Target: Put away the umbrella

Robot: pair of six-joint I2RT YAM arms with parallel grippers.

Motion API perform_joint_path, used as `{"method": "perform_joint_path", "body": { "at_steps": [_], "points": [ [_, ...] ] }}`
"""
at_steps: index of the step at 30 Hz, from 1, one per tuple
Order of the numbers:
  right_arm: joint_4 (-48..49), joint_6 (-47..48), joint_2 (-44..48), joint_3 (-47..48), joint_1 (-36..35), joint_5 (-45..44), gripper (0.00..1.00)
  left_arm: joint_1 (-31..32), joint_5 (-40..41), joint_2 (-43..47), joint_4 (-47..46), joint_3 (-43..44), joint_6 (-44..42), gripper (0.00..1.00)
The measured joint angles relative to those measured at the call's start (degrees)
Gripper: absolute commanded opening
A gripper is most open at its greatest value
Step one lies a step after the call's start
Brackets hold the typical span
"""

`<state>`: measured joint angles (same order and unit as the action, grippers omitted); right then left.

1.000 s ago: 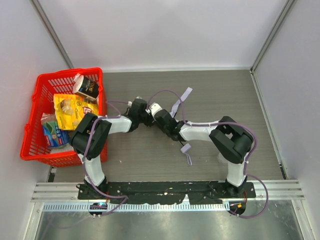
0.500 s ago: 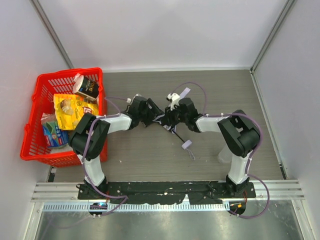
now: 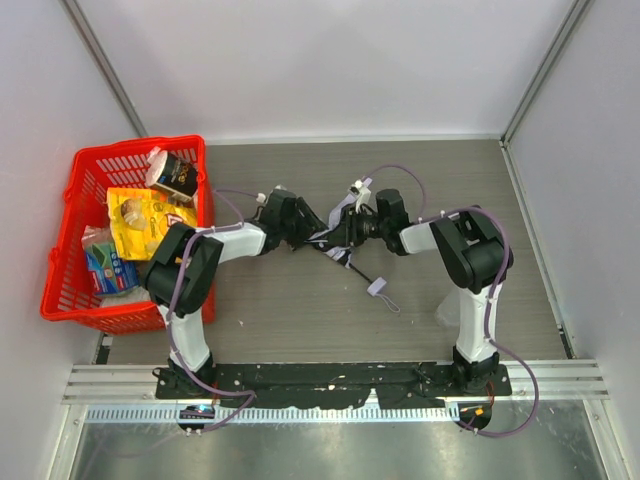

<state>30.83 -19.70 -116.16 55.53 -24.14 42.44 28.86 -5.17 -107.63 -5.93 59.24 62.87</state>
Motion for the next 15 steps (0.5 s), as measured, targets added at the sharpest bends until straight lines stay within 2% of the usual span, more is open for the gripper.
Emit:
{"method": "perform_joint_path", "body": {
  "at_steps": [2,6,7,8,9,10,11,12,13,15],
  "points": [
    [0.17,-1.40,-1.36,0.98,0.72,2.49,0.01,-0.02,0.07,-0.28,0.20,0.04,-0.28,0.49],
    [-0.04,-3.04,-2.86,2.25,1.49,5.49,0.01,-0.11,-0.02,-0.59,-0.13,-0.09,0.13,0.19],
    [-0.31,-3.21,-2.86,2.36,1.51,5.57,0.04,-0.11,-0.26,-0.61,-0.61,-0.26,0.35,0.12],
    [-0.57,-3.26,-2.82,2.36,1.51,5.55,0.09,-0.11,-0.46,-0.50,-0.94,-0.39,0.57,0.05],
    [-0.87,-3.32,-2.71,2.38,1.51,5.46,0.19,-0.11,-0.52,-0.37,-1.27,-0.57,0.83,0.04],
    [-1.33,-3.37,-2.54,2.40,1.53,5.42,0.24,-0.11,-0.52,-0.20,-1.57,-0.81,1.07,0.02],
    [-2.03,-3.43,-2.25,2.45,1.53,5.14,0.33,-0.11,-0.50,-0.04,-1.92,-1.05,1.29,0.00],
    [-2.91,-3.43,-1.77,2.47,1.49,4.63,0.37,-0.11,-0.55,0.04,-2.29,-1.27,1.42,0.00],
    [-4.17,-3.45,-1.25,2.58,1.42,3.93,0.50,-0.11,-0.66,0.13,-2.64,-1.42,1.46,0.00],
    [-7.52,-3.41,-0.02,3.13,1.14,2.12,0.60,-0.11,-0.83,0.20,-3.56,-1.86,1.42,0.00]
  ]
}}
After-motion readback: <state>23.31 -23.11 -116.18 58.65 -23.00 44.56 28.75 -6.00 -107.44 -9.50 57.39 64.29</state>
